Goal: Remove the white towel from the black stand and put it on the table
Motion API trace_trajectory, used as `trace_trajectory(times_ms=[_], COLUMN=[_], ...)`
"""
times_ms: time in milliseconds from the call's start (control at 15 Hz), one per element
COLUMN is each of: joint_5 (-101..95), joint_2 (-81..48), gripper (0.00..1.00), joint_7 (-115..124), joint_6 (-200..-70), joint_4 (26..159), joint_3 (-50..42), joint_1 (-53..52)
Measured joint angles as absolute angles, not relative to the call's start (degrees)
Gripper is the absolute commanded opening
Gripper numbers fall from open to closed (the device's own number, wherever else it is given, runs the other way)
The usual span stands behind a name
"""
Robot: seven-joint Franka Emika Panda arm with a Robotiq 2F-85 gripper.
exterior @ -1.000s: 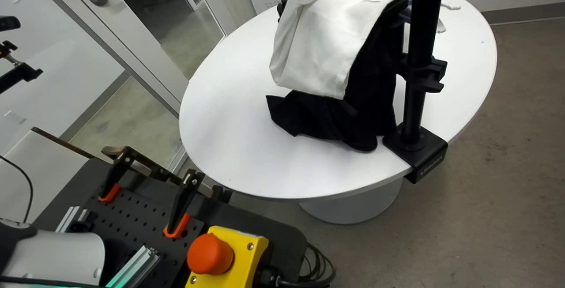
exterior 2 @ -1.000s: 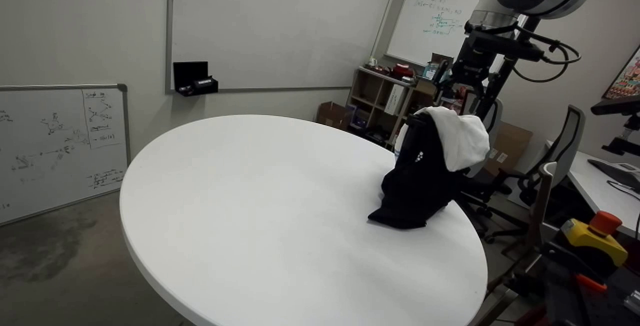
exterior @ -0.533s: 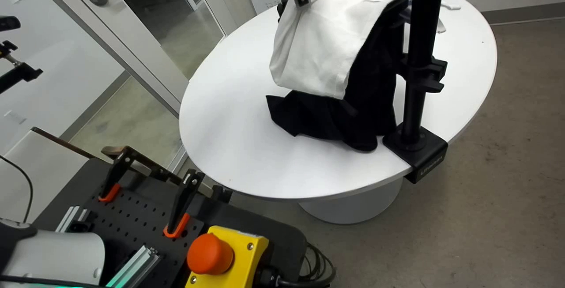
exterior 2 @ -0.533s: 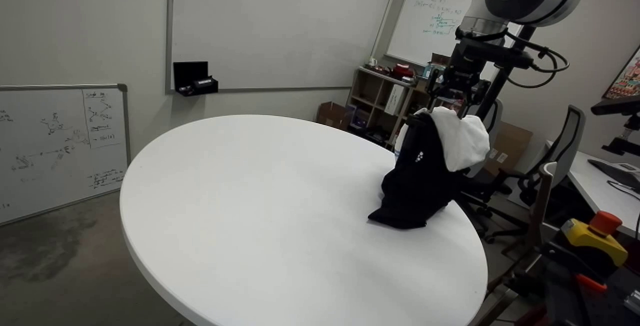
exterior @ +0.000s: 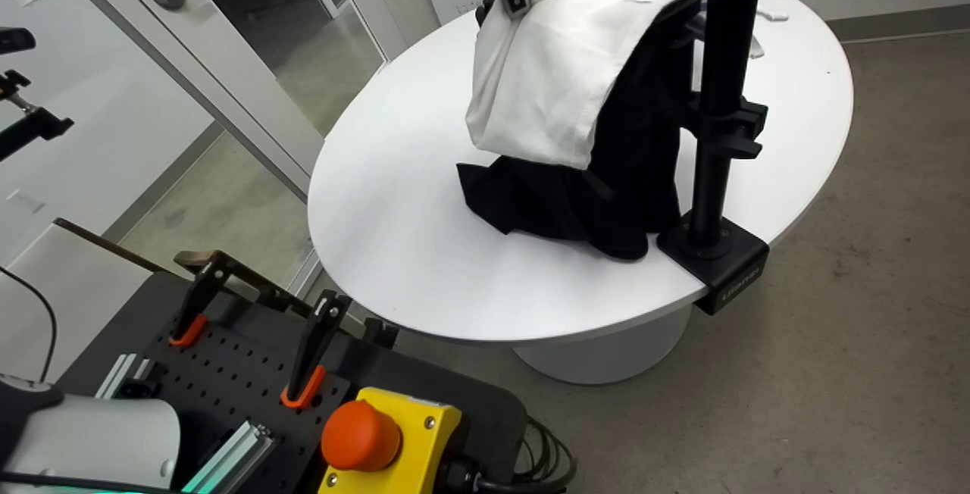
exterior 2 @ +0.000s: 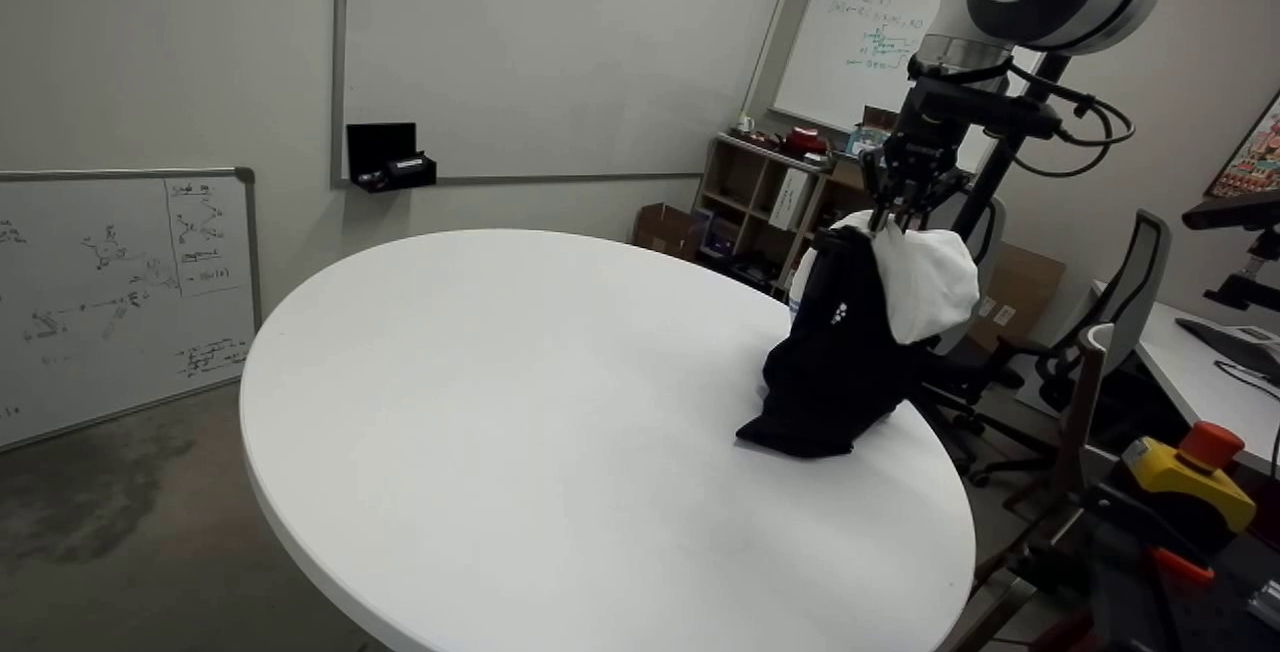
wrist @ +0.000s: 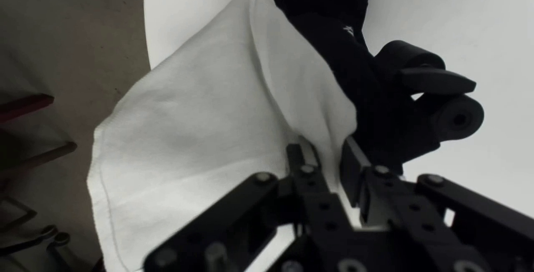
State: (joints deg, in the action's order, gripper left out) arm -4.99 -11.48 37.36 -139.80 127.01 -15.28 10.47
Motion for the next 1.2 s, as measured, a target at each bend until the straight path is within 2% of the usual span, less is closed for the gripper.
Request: trace_trajectory(times_ms=[600, 1200], joint_5=[-0.93, 8.25], joint_2=[-8.38, 10.90], gripper=[0.02, 0.02], joint_7=[38.77, 34.46], joint_6=[-136.23, -124.75], joint_4=[125.54, 124.44], joint_3=[-15.35, -8.74], joint_1=[10.57, 8.36])
